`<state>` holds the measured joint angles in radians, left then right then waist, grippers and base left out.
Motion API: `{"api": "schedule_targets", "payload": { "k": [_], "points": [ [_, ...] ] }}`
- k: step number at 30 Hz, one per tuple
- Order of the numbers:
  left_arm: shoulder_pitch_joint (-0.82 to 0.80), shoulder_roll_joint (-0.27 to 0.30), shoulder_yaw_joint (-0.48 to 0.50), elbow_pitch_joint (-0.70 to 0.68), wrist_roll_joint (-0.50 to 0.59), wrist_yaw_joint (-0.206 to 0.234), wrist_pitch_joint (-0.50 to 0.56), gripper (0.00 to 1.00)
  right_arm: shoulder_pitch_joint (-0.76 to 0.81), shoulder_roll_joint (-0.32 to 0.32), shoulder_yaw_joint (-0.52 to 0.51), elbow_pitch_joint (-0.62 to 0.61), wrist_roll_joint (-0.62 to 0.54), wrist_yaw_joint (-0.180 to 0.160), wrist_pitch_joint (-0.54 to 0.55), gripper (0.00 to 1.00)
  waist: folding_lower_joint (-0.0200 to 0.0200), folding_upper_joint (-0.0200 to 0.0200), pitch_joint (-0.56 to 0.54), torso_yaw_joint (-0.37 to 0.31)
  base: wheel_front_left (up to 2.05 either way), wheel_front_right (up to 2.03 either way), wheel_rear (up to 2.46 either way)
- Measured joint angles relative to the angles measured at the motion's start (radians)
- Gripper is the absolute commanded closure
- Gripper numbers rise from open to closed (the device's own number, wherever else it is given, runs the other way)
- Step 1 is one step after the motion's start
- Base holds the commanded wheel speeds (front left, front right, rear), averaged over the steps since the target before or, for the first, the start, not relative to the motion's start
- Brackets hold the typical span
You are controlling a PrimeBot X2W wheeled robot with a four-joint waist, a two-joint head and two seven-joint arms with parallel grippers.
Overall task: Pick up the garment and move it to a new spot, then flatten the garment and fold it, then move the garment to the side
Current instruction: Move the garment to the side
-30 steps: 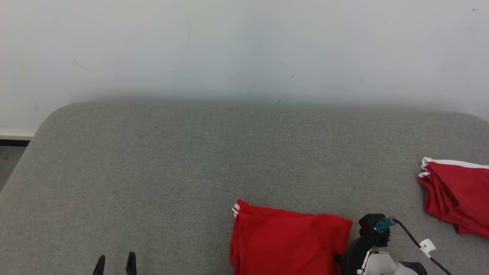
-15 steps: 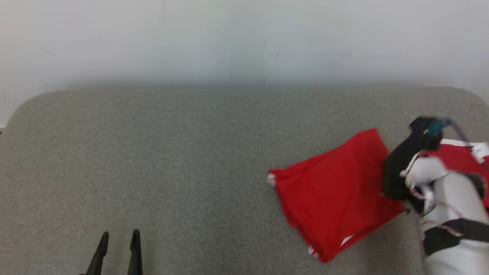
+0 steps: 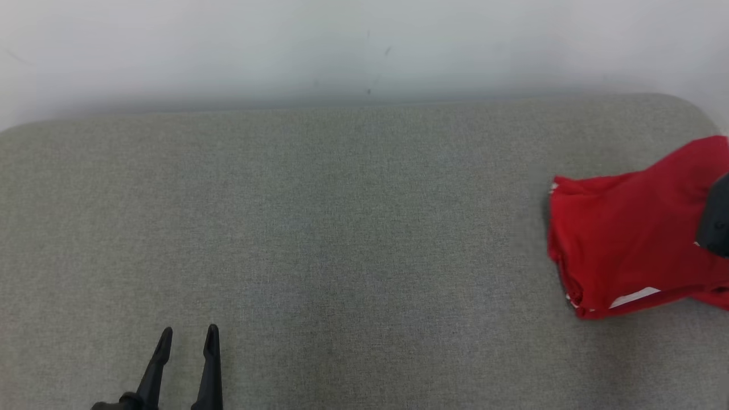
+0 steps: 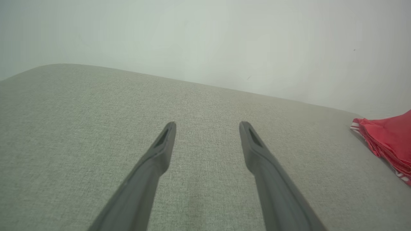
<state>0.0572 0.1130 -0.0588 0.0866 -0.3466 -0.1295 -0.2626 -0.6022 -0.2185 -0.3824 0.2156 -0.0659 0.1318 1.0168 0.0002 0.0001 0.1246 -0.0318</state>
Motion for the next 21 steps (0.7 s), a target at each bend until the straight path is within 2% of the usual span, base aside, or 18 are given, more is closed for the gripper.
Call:
{"api": "schedule_targets", "payload": {
  "k": [5,8,15,21],
  "points": [
    [-0.018,0.013,-0.009,0.001,-0.004,0.000,0.000,0.00,0.010,-0.036,-0.040,-0.027,-0.031,0.000,0.001,1.00,0.0000,0.0000,0.025,0.001,0.00,0.00,0.00],
    [-0.036,0.022,-0.022,0.002,-0.006,0.000,0.000,0.00,0.013,-0.091,-0.054,-0.008,-0.068,0.000,-0.032,1.00,0.0000,0.0000,0.045,0.006,0.00,0.00,0.00],
    [-0.074,0.052,-0.055,0.004,-0.009,0.000,0.000,0.00,0.014,-0.242,0.004,0.085,-0.159,0.000,-0.152,1.00,0.0000,0.0000,0.101,0.026,0.00,0.00,0.00],
    [-0.108,0.065,-0.079,0.005,-0.015,0.000,0.000,0.00,0.018,-0.316,0.023,0.159,-0.186,0.000,-0.232,1.00,0.0000,0.0000,0.148,0.045,0.00,0.00,0.00]
  ]
}}
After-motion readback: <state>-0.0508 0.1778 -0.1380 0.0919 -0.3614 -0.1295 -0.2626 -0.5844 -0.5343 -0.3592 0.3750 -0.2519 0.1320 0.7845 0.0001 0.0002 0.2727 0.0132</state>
